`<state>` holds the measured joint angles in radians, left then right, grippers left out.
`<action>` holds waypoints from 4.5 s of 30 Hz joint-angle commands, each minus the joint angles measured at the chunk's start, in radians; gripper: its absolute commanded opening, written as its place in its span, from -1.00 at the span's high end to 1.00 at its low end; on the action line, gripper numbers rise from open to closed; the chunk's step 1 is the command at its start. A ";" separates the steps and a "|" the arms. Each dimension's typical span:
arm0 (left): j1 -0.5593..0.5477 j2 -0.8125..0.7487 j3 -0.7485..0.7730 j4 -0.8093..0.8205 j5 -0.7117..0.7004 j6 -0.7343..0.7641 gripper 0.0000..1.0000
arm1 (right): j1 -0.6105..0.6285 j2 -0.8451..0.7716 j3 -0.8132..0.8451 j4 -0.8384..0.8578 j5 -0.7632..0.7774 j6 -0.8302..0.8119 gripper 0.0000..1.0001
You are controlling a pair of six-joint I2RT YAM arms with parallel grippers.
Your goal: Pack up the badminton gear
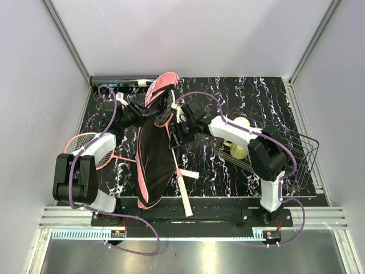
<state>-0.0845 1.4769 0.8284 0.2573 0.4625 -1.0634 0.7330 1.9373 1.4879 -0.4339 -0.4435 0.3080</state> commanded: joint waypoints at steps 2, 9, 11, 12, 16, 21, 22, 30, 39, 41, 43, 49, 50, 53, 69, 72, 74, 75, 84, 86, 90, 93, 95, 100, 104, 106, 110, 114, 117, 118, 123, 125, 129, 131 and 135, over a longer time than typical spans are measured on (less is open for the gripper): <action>-0.008 -0.004 0.014 0.125 0.047 -0.024 1.00 | -0.001 -0.023 -0.037 0.079 -0.040 -0.040 -0.13; -0.011 0.003 0.015 0.129 0.054 -0.027 1.00 | -0.001 0.005 -0.100 0.230 -0.058 -0.011 -0.01; -0.011 0.005 0.017 0.129 0.056 -0.026 1.00 | -0.003 0.021 -0.103 0.238 -0.055 -0.010 0.02; -0.011 0.006 0.017 0.129 0.057 -0.026 1.00 | -0.001 0.028 -0.104 0.248 -0.046 -0.010 0.04; -0.011 0.006 0.018 0.129 0.059 -0.026 1.00 | -0.001 0.051 -0.110 0.264 -0.041 -0.010 0.10; -0.011 0.006 0.021 0.132 0.067 -0.024 1.00 | -0.001 0.075 -0.140 0.340 -0.069 0.043 0.27; -0.011 0.006 0.023 0.132 0.067 -0.026 1.00 | 0.000 0.074 -0.143 0.345 -0.061 0.055 0.36; -0.021 0.023 0.044 0.135 0.106 -0.023 1.00 | -0.003 0.014 -0.155 0.359 -0.008 0.195 1.00; -0.099 0.077 0.109 0.175 0.237 -0.040 1.00 | -0.046 -0.129 -0.023 0.135 0.060 0.411 1.00; -0.118 0.092 0.116 0.192 0.260 -0.043 1.00 | -0.067 -0.139 -0.011 0.127 0.060 0.511 1.00; -0.138 0.098 0.127 0.191 0.265 -0.041 1.00 | -0.073 -0.165 -0.006 0.107 0.100 0.638 1.00; -0.173 0.121 0.155 0.197 0.291 -0.044 1.00 | -0.073 -0.221 0.047 0.000 0.471 0.708 1.00; -0.173 0.140 0.163 0.198 0.301 -0.053 1.00 | -0.073 -0.212 0.098 -0.026 0.544 0.694 1.00; -0.179 0.187 0.199 0.235 0.344 -0.111 1.00 | -0.073 -0.157 0.176 -0.052 0.636 0.663 1.00; -0.182 0.319 0.216 0.572 0.490 -0.476 1.00 | 0.015 0.143 0.339 -0.028 1.146 0.540 1.00; -0.170 0.350 0.189 0.762 0.499 -0.611 1.00 | 0.038 0.189 0.359 -0.009 1.172 0.510 1.00; -0.156 0.364 0.167 0.879 0.501 -0.683 1.00 | 0.046 0.209 0.371 -0.002 1.146 0.450 0.96; -0.141 0.367 0.160 0.919 0.499 -0.694 1.00 | 0.048 0.207 0.373 0.003 1.125 0.422 0.90; -0.068 0.251 0.166 0.491 0.464 -0.397 1.00 | 0.048 -0.038 0.238 0.000 0.633 0.002 -0.44; -0.052 0.215 0.189 0.383 0.436 -0.286 1.00 | 0.048 -0.135 0.204 -0.017 0.516 -0.062 -0.58; 0.011 0.154 0.210 0.156 0.378 -0.158 1.00 | 0.048 -0.288 0.167 -0.039 0.447 -0.167 -0.64; 0.054 0.108 0.245 0.044 0.355 -0.084 1.00 | 0.048 -0.395 0.100 -0.005 0.451 -0.266 -0.66; 0.074 0.062 0.279 -0.028 0.325 -0.017 1.00 | 0.046 -0.452 0.025 0.038 0.477 -0.344 -0.67; 0.172 -0.059 0.337 -0.214 0.248 0.045 1.00 | 0.042 -0.479 -0.116 0.115 0.398 -0.434 -0.62; 0.255 -0.153 0.380 -0.315 0.208 0.036 1.00 | 0.042 -0.442 -0.215 0.242 0.209 -0.539 -0.56; 0.296 -0.208 0.408 -0.407 0.150 0.039 1.00 | 0.049 -0.384 -0.219 0.262 0.174 -0.561 -0.54; 0.342 -0.266 0.518 -0.581 0.027 0.056 1.00 | 0.126 -0.249 -0.152 0.282 0.157 -0.633 -0.54; 0.368 -0.343 0.569 -0.699 -0.105 0.049 1.00 | 0.219 -0.057 -0.026 0.250 0.183 -0.678 -0.55; 0.370 -0.403 0.587 -0.730 -0.228 0.052 1.00 | 0.279 0.058 0.076 0.241 0.184 -0.664 -0.54; 0.370 -0.415 0.604 -0.739 -0.273 0.062 1.00 | 0.290 0.084 0.122 0.244 0.180 -0.653 -0.54; 0.370 -0.431 0.705 -0.848 -0.355 0.100 1.00 | 0.338 0.239 0.224 0.268 0.209 -0.590 -0.47; 0.370 -0.434 0.742 -0.881 -0.395 0.118 1.00 | 0.348 0.271 0.261 0.268 0.215 -0.577 -0.44; 0.370 -0.438 0.768 -0.900 -0.404 0.126 1.00 | 0.368 0.339 0.294 0.262 0.239 -0.589 -0.34; 0.370 -0.440 0.764 -0.900 -0.406 0.125 1.00 | 0.379 0.363 0.302 0.254 0.259 -0.596 -0.30; 0.371 -0.444 0.738 -0.899 -0.438 0.129 1.00 | 0.388 0.388 0.304 0.254 0.287 -0.592 -0.22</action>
<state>0.2829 1.0599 1.5459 -0.6563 0.0731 -0.9379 1.0977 2.3081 1.7412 -0.2020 -0.2012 -0.2878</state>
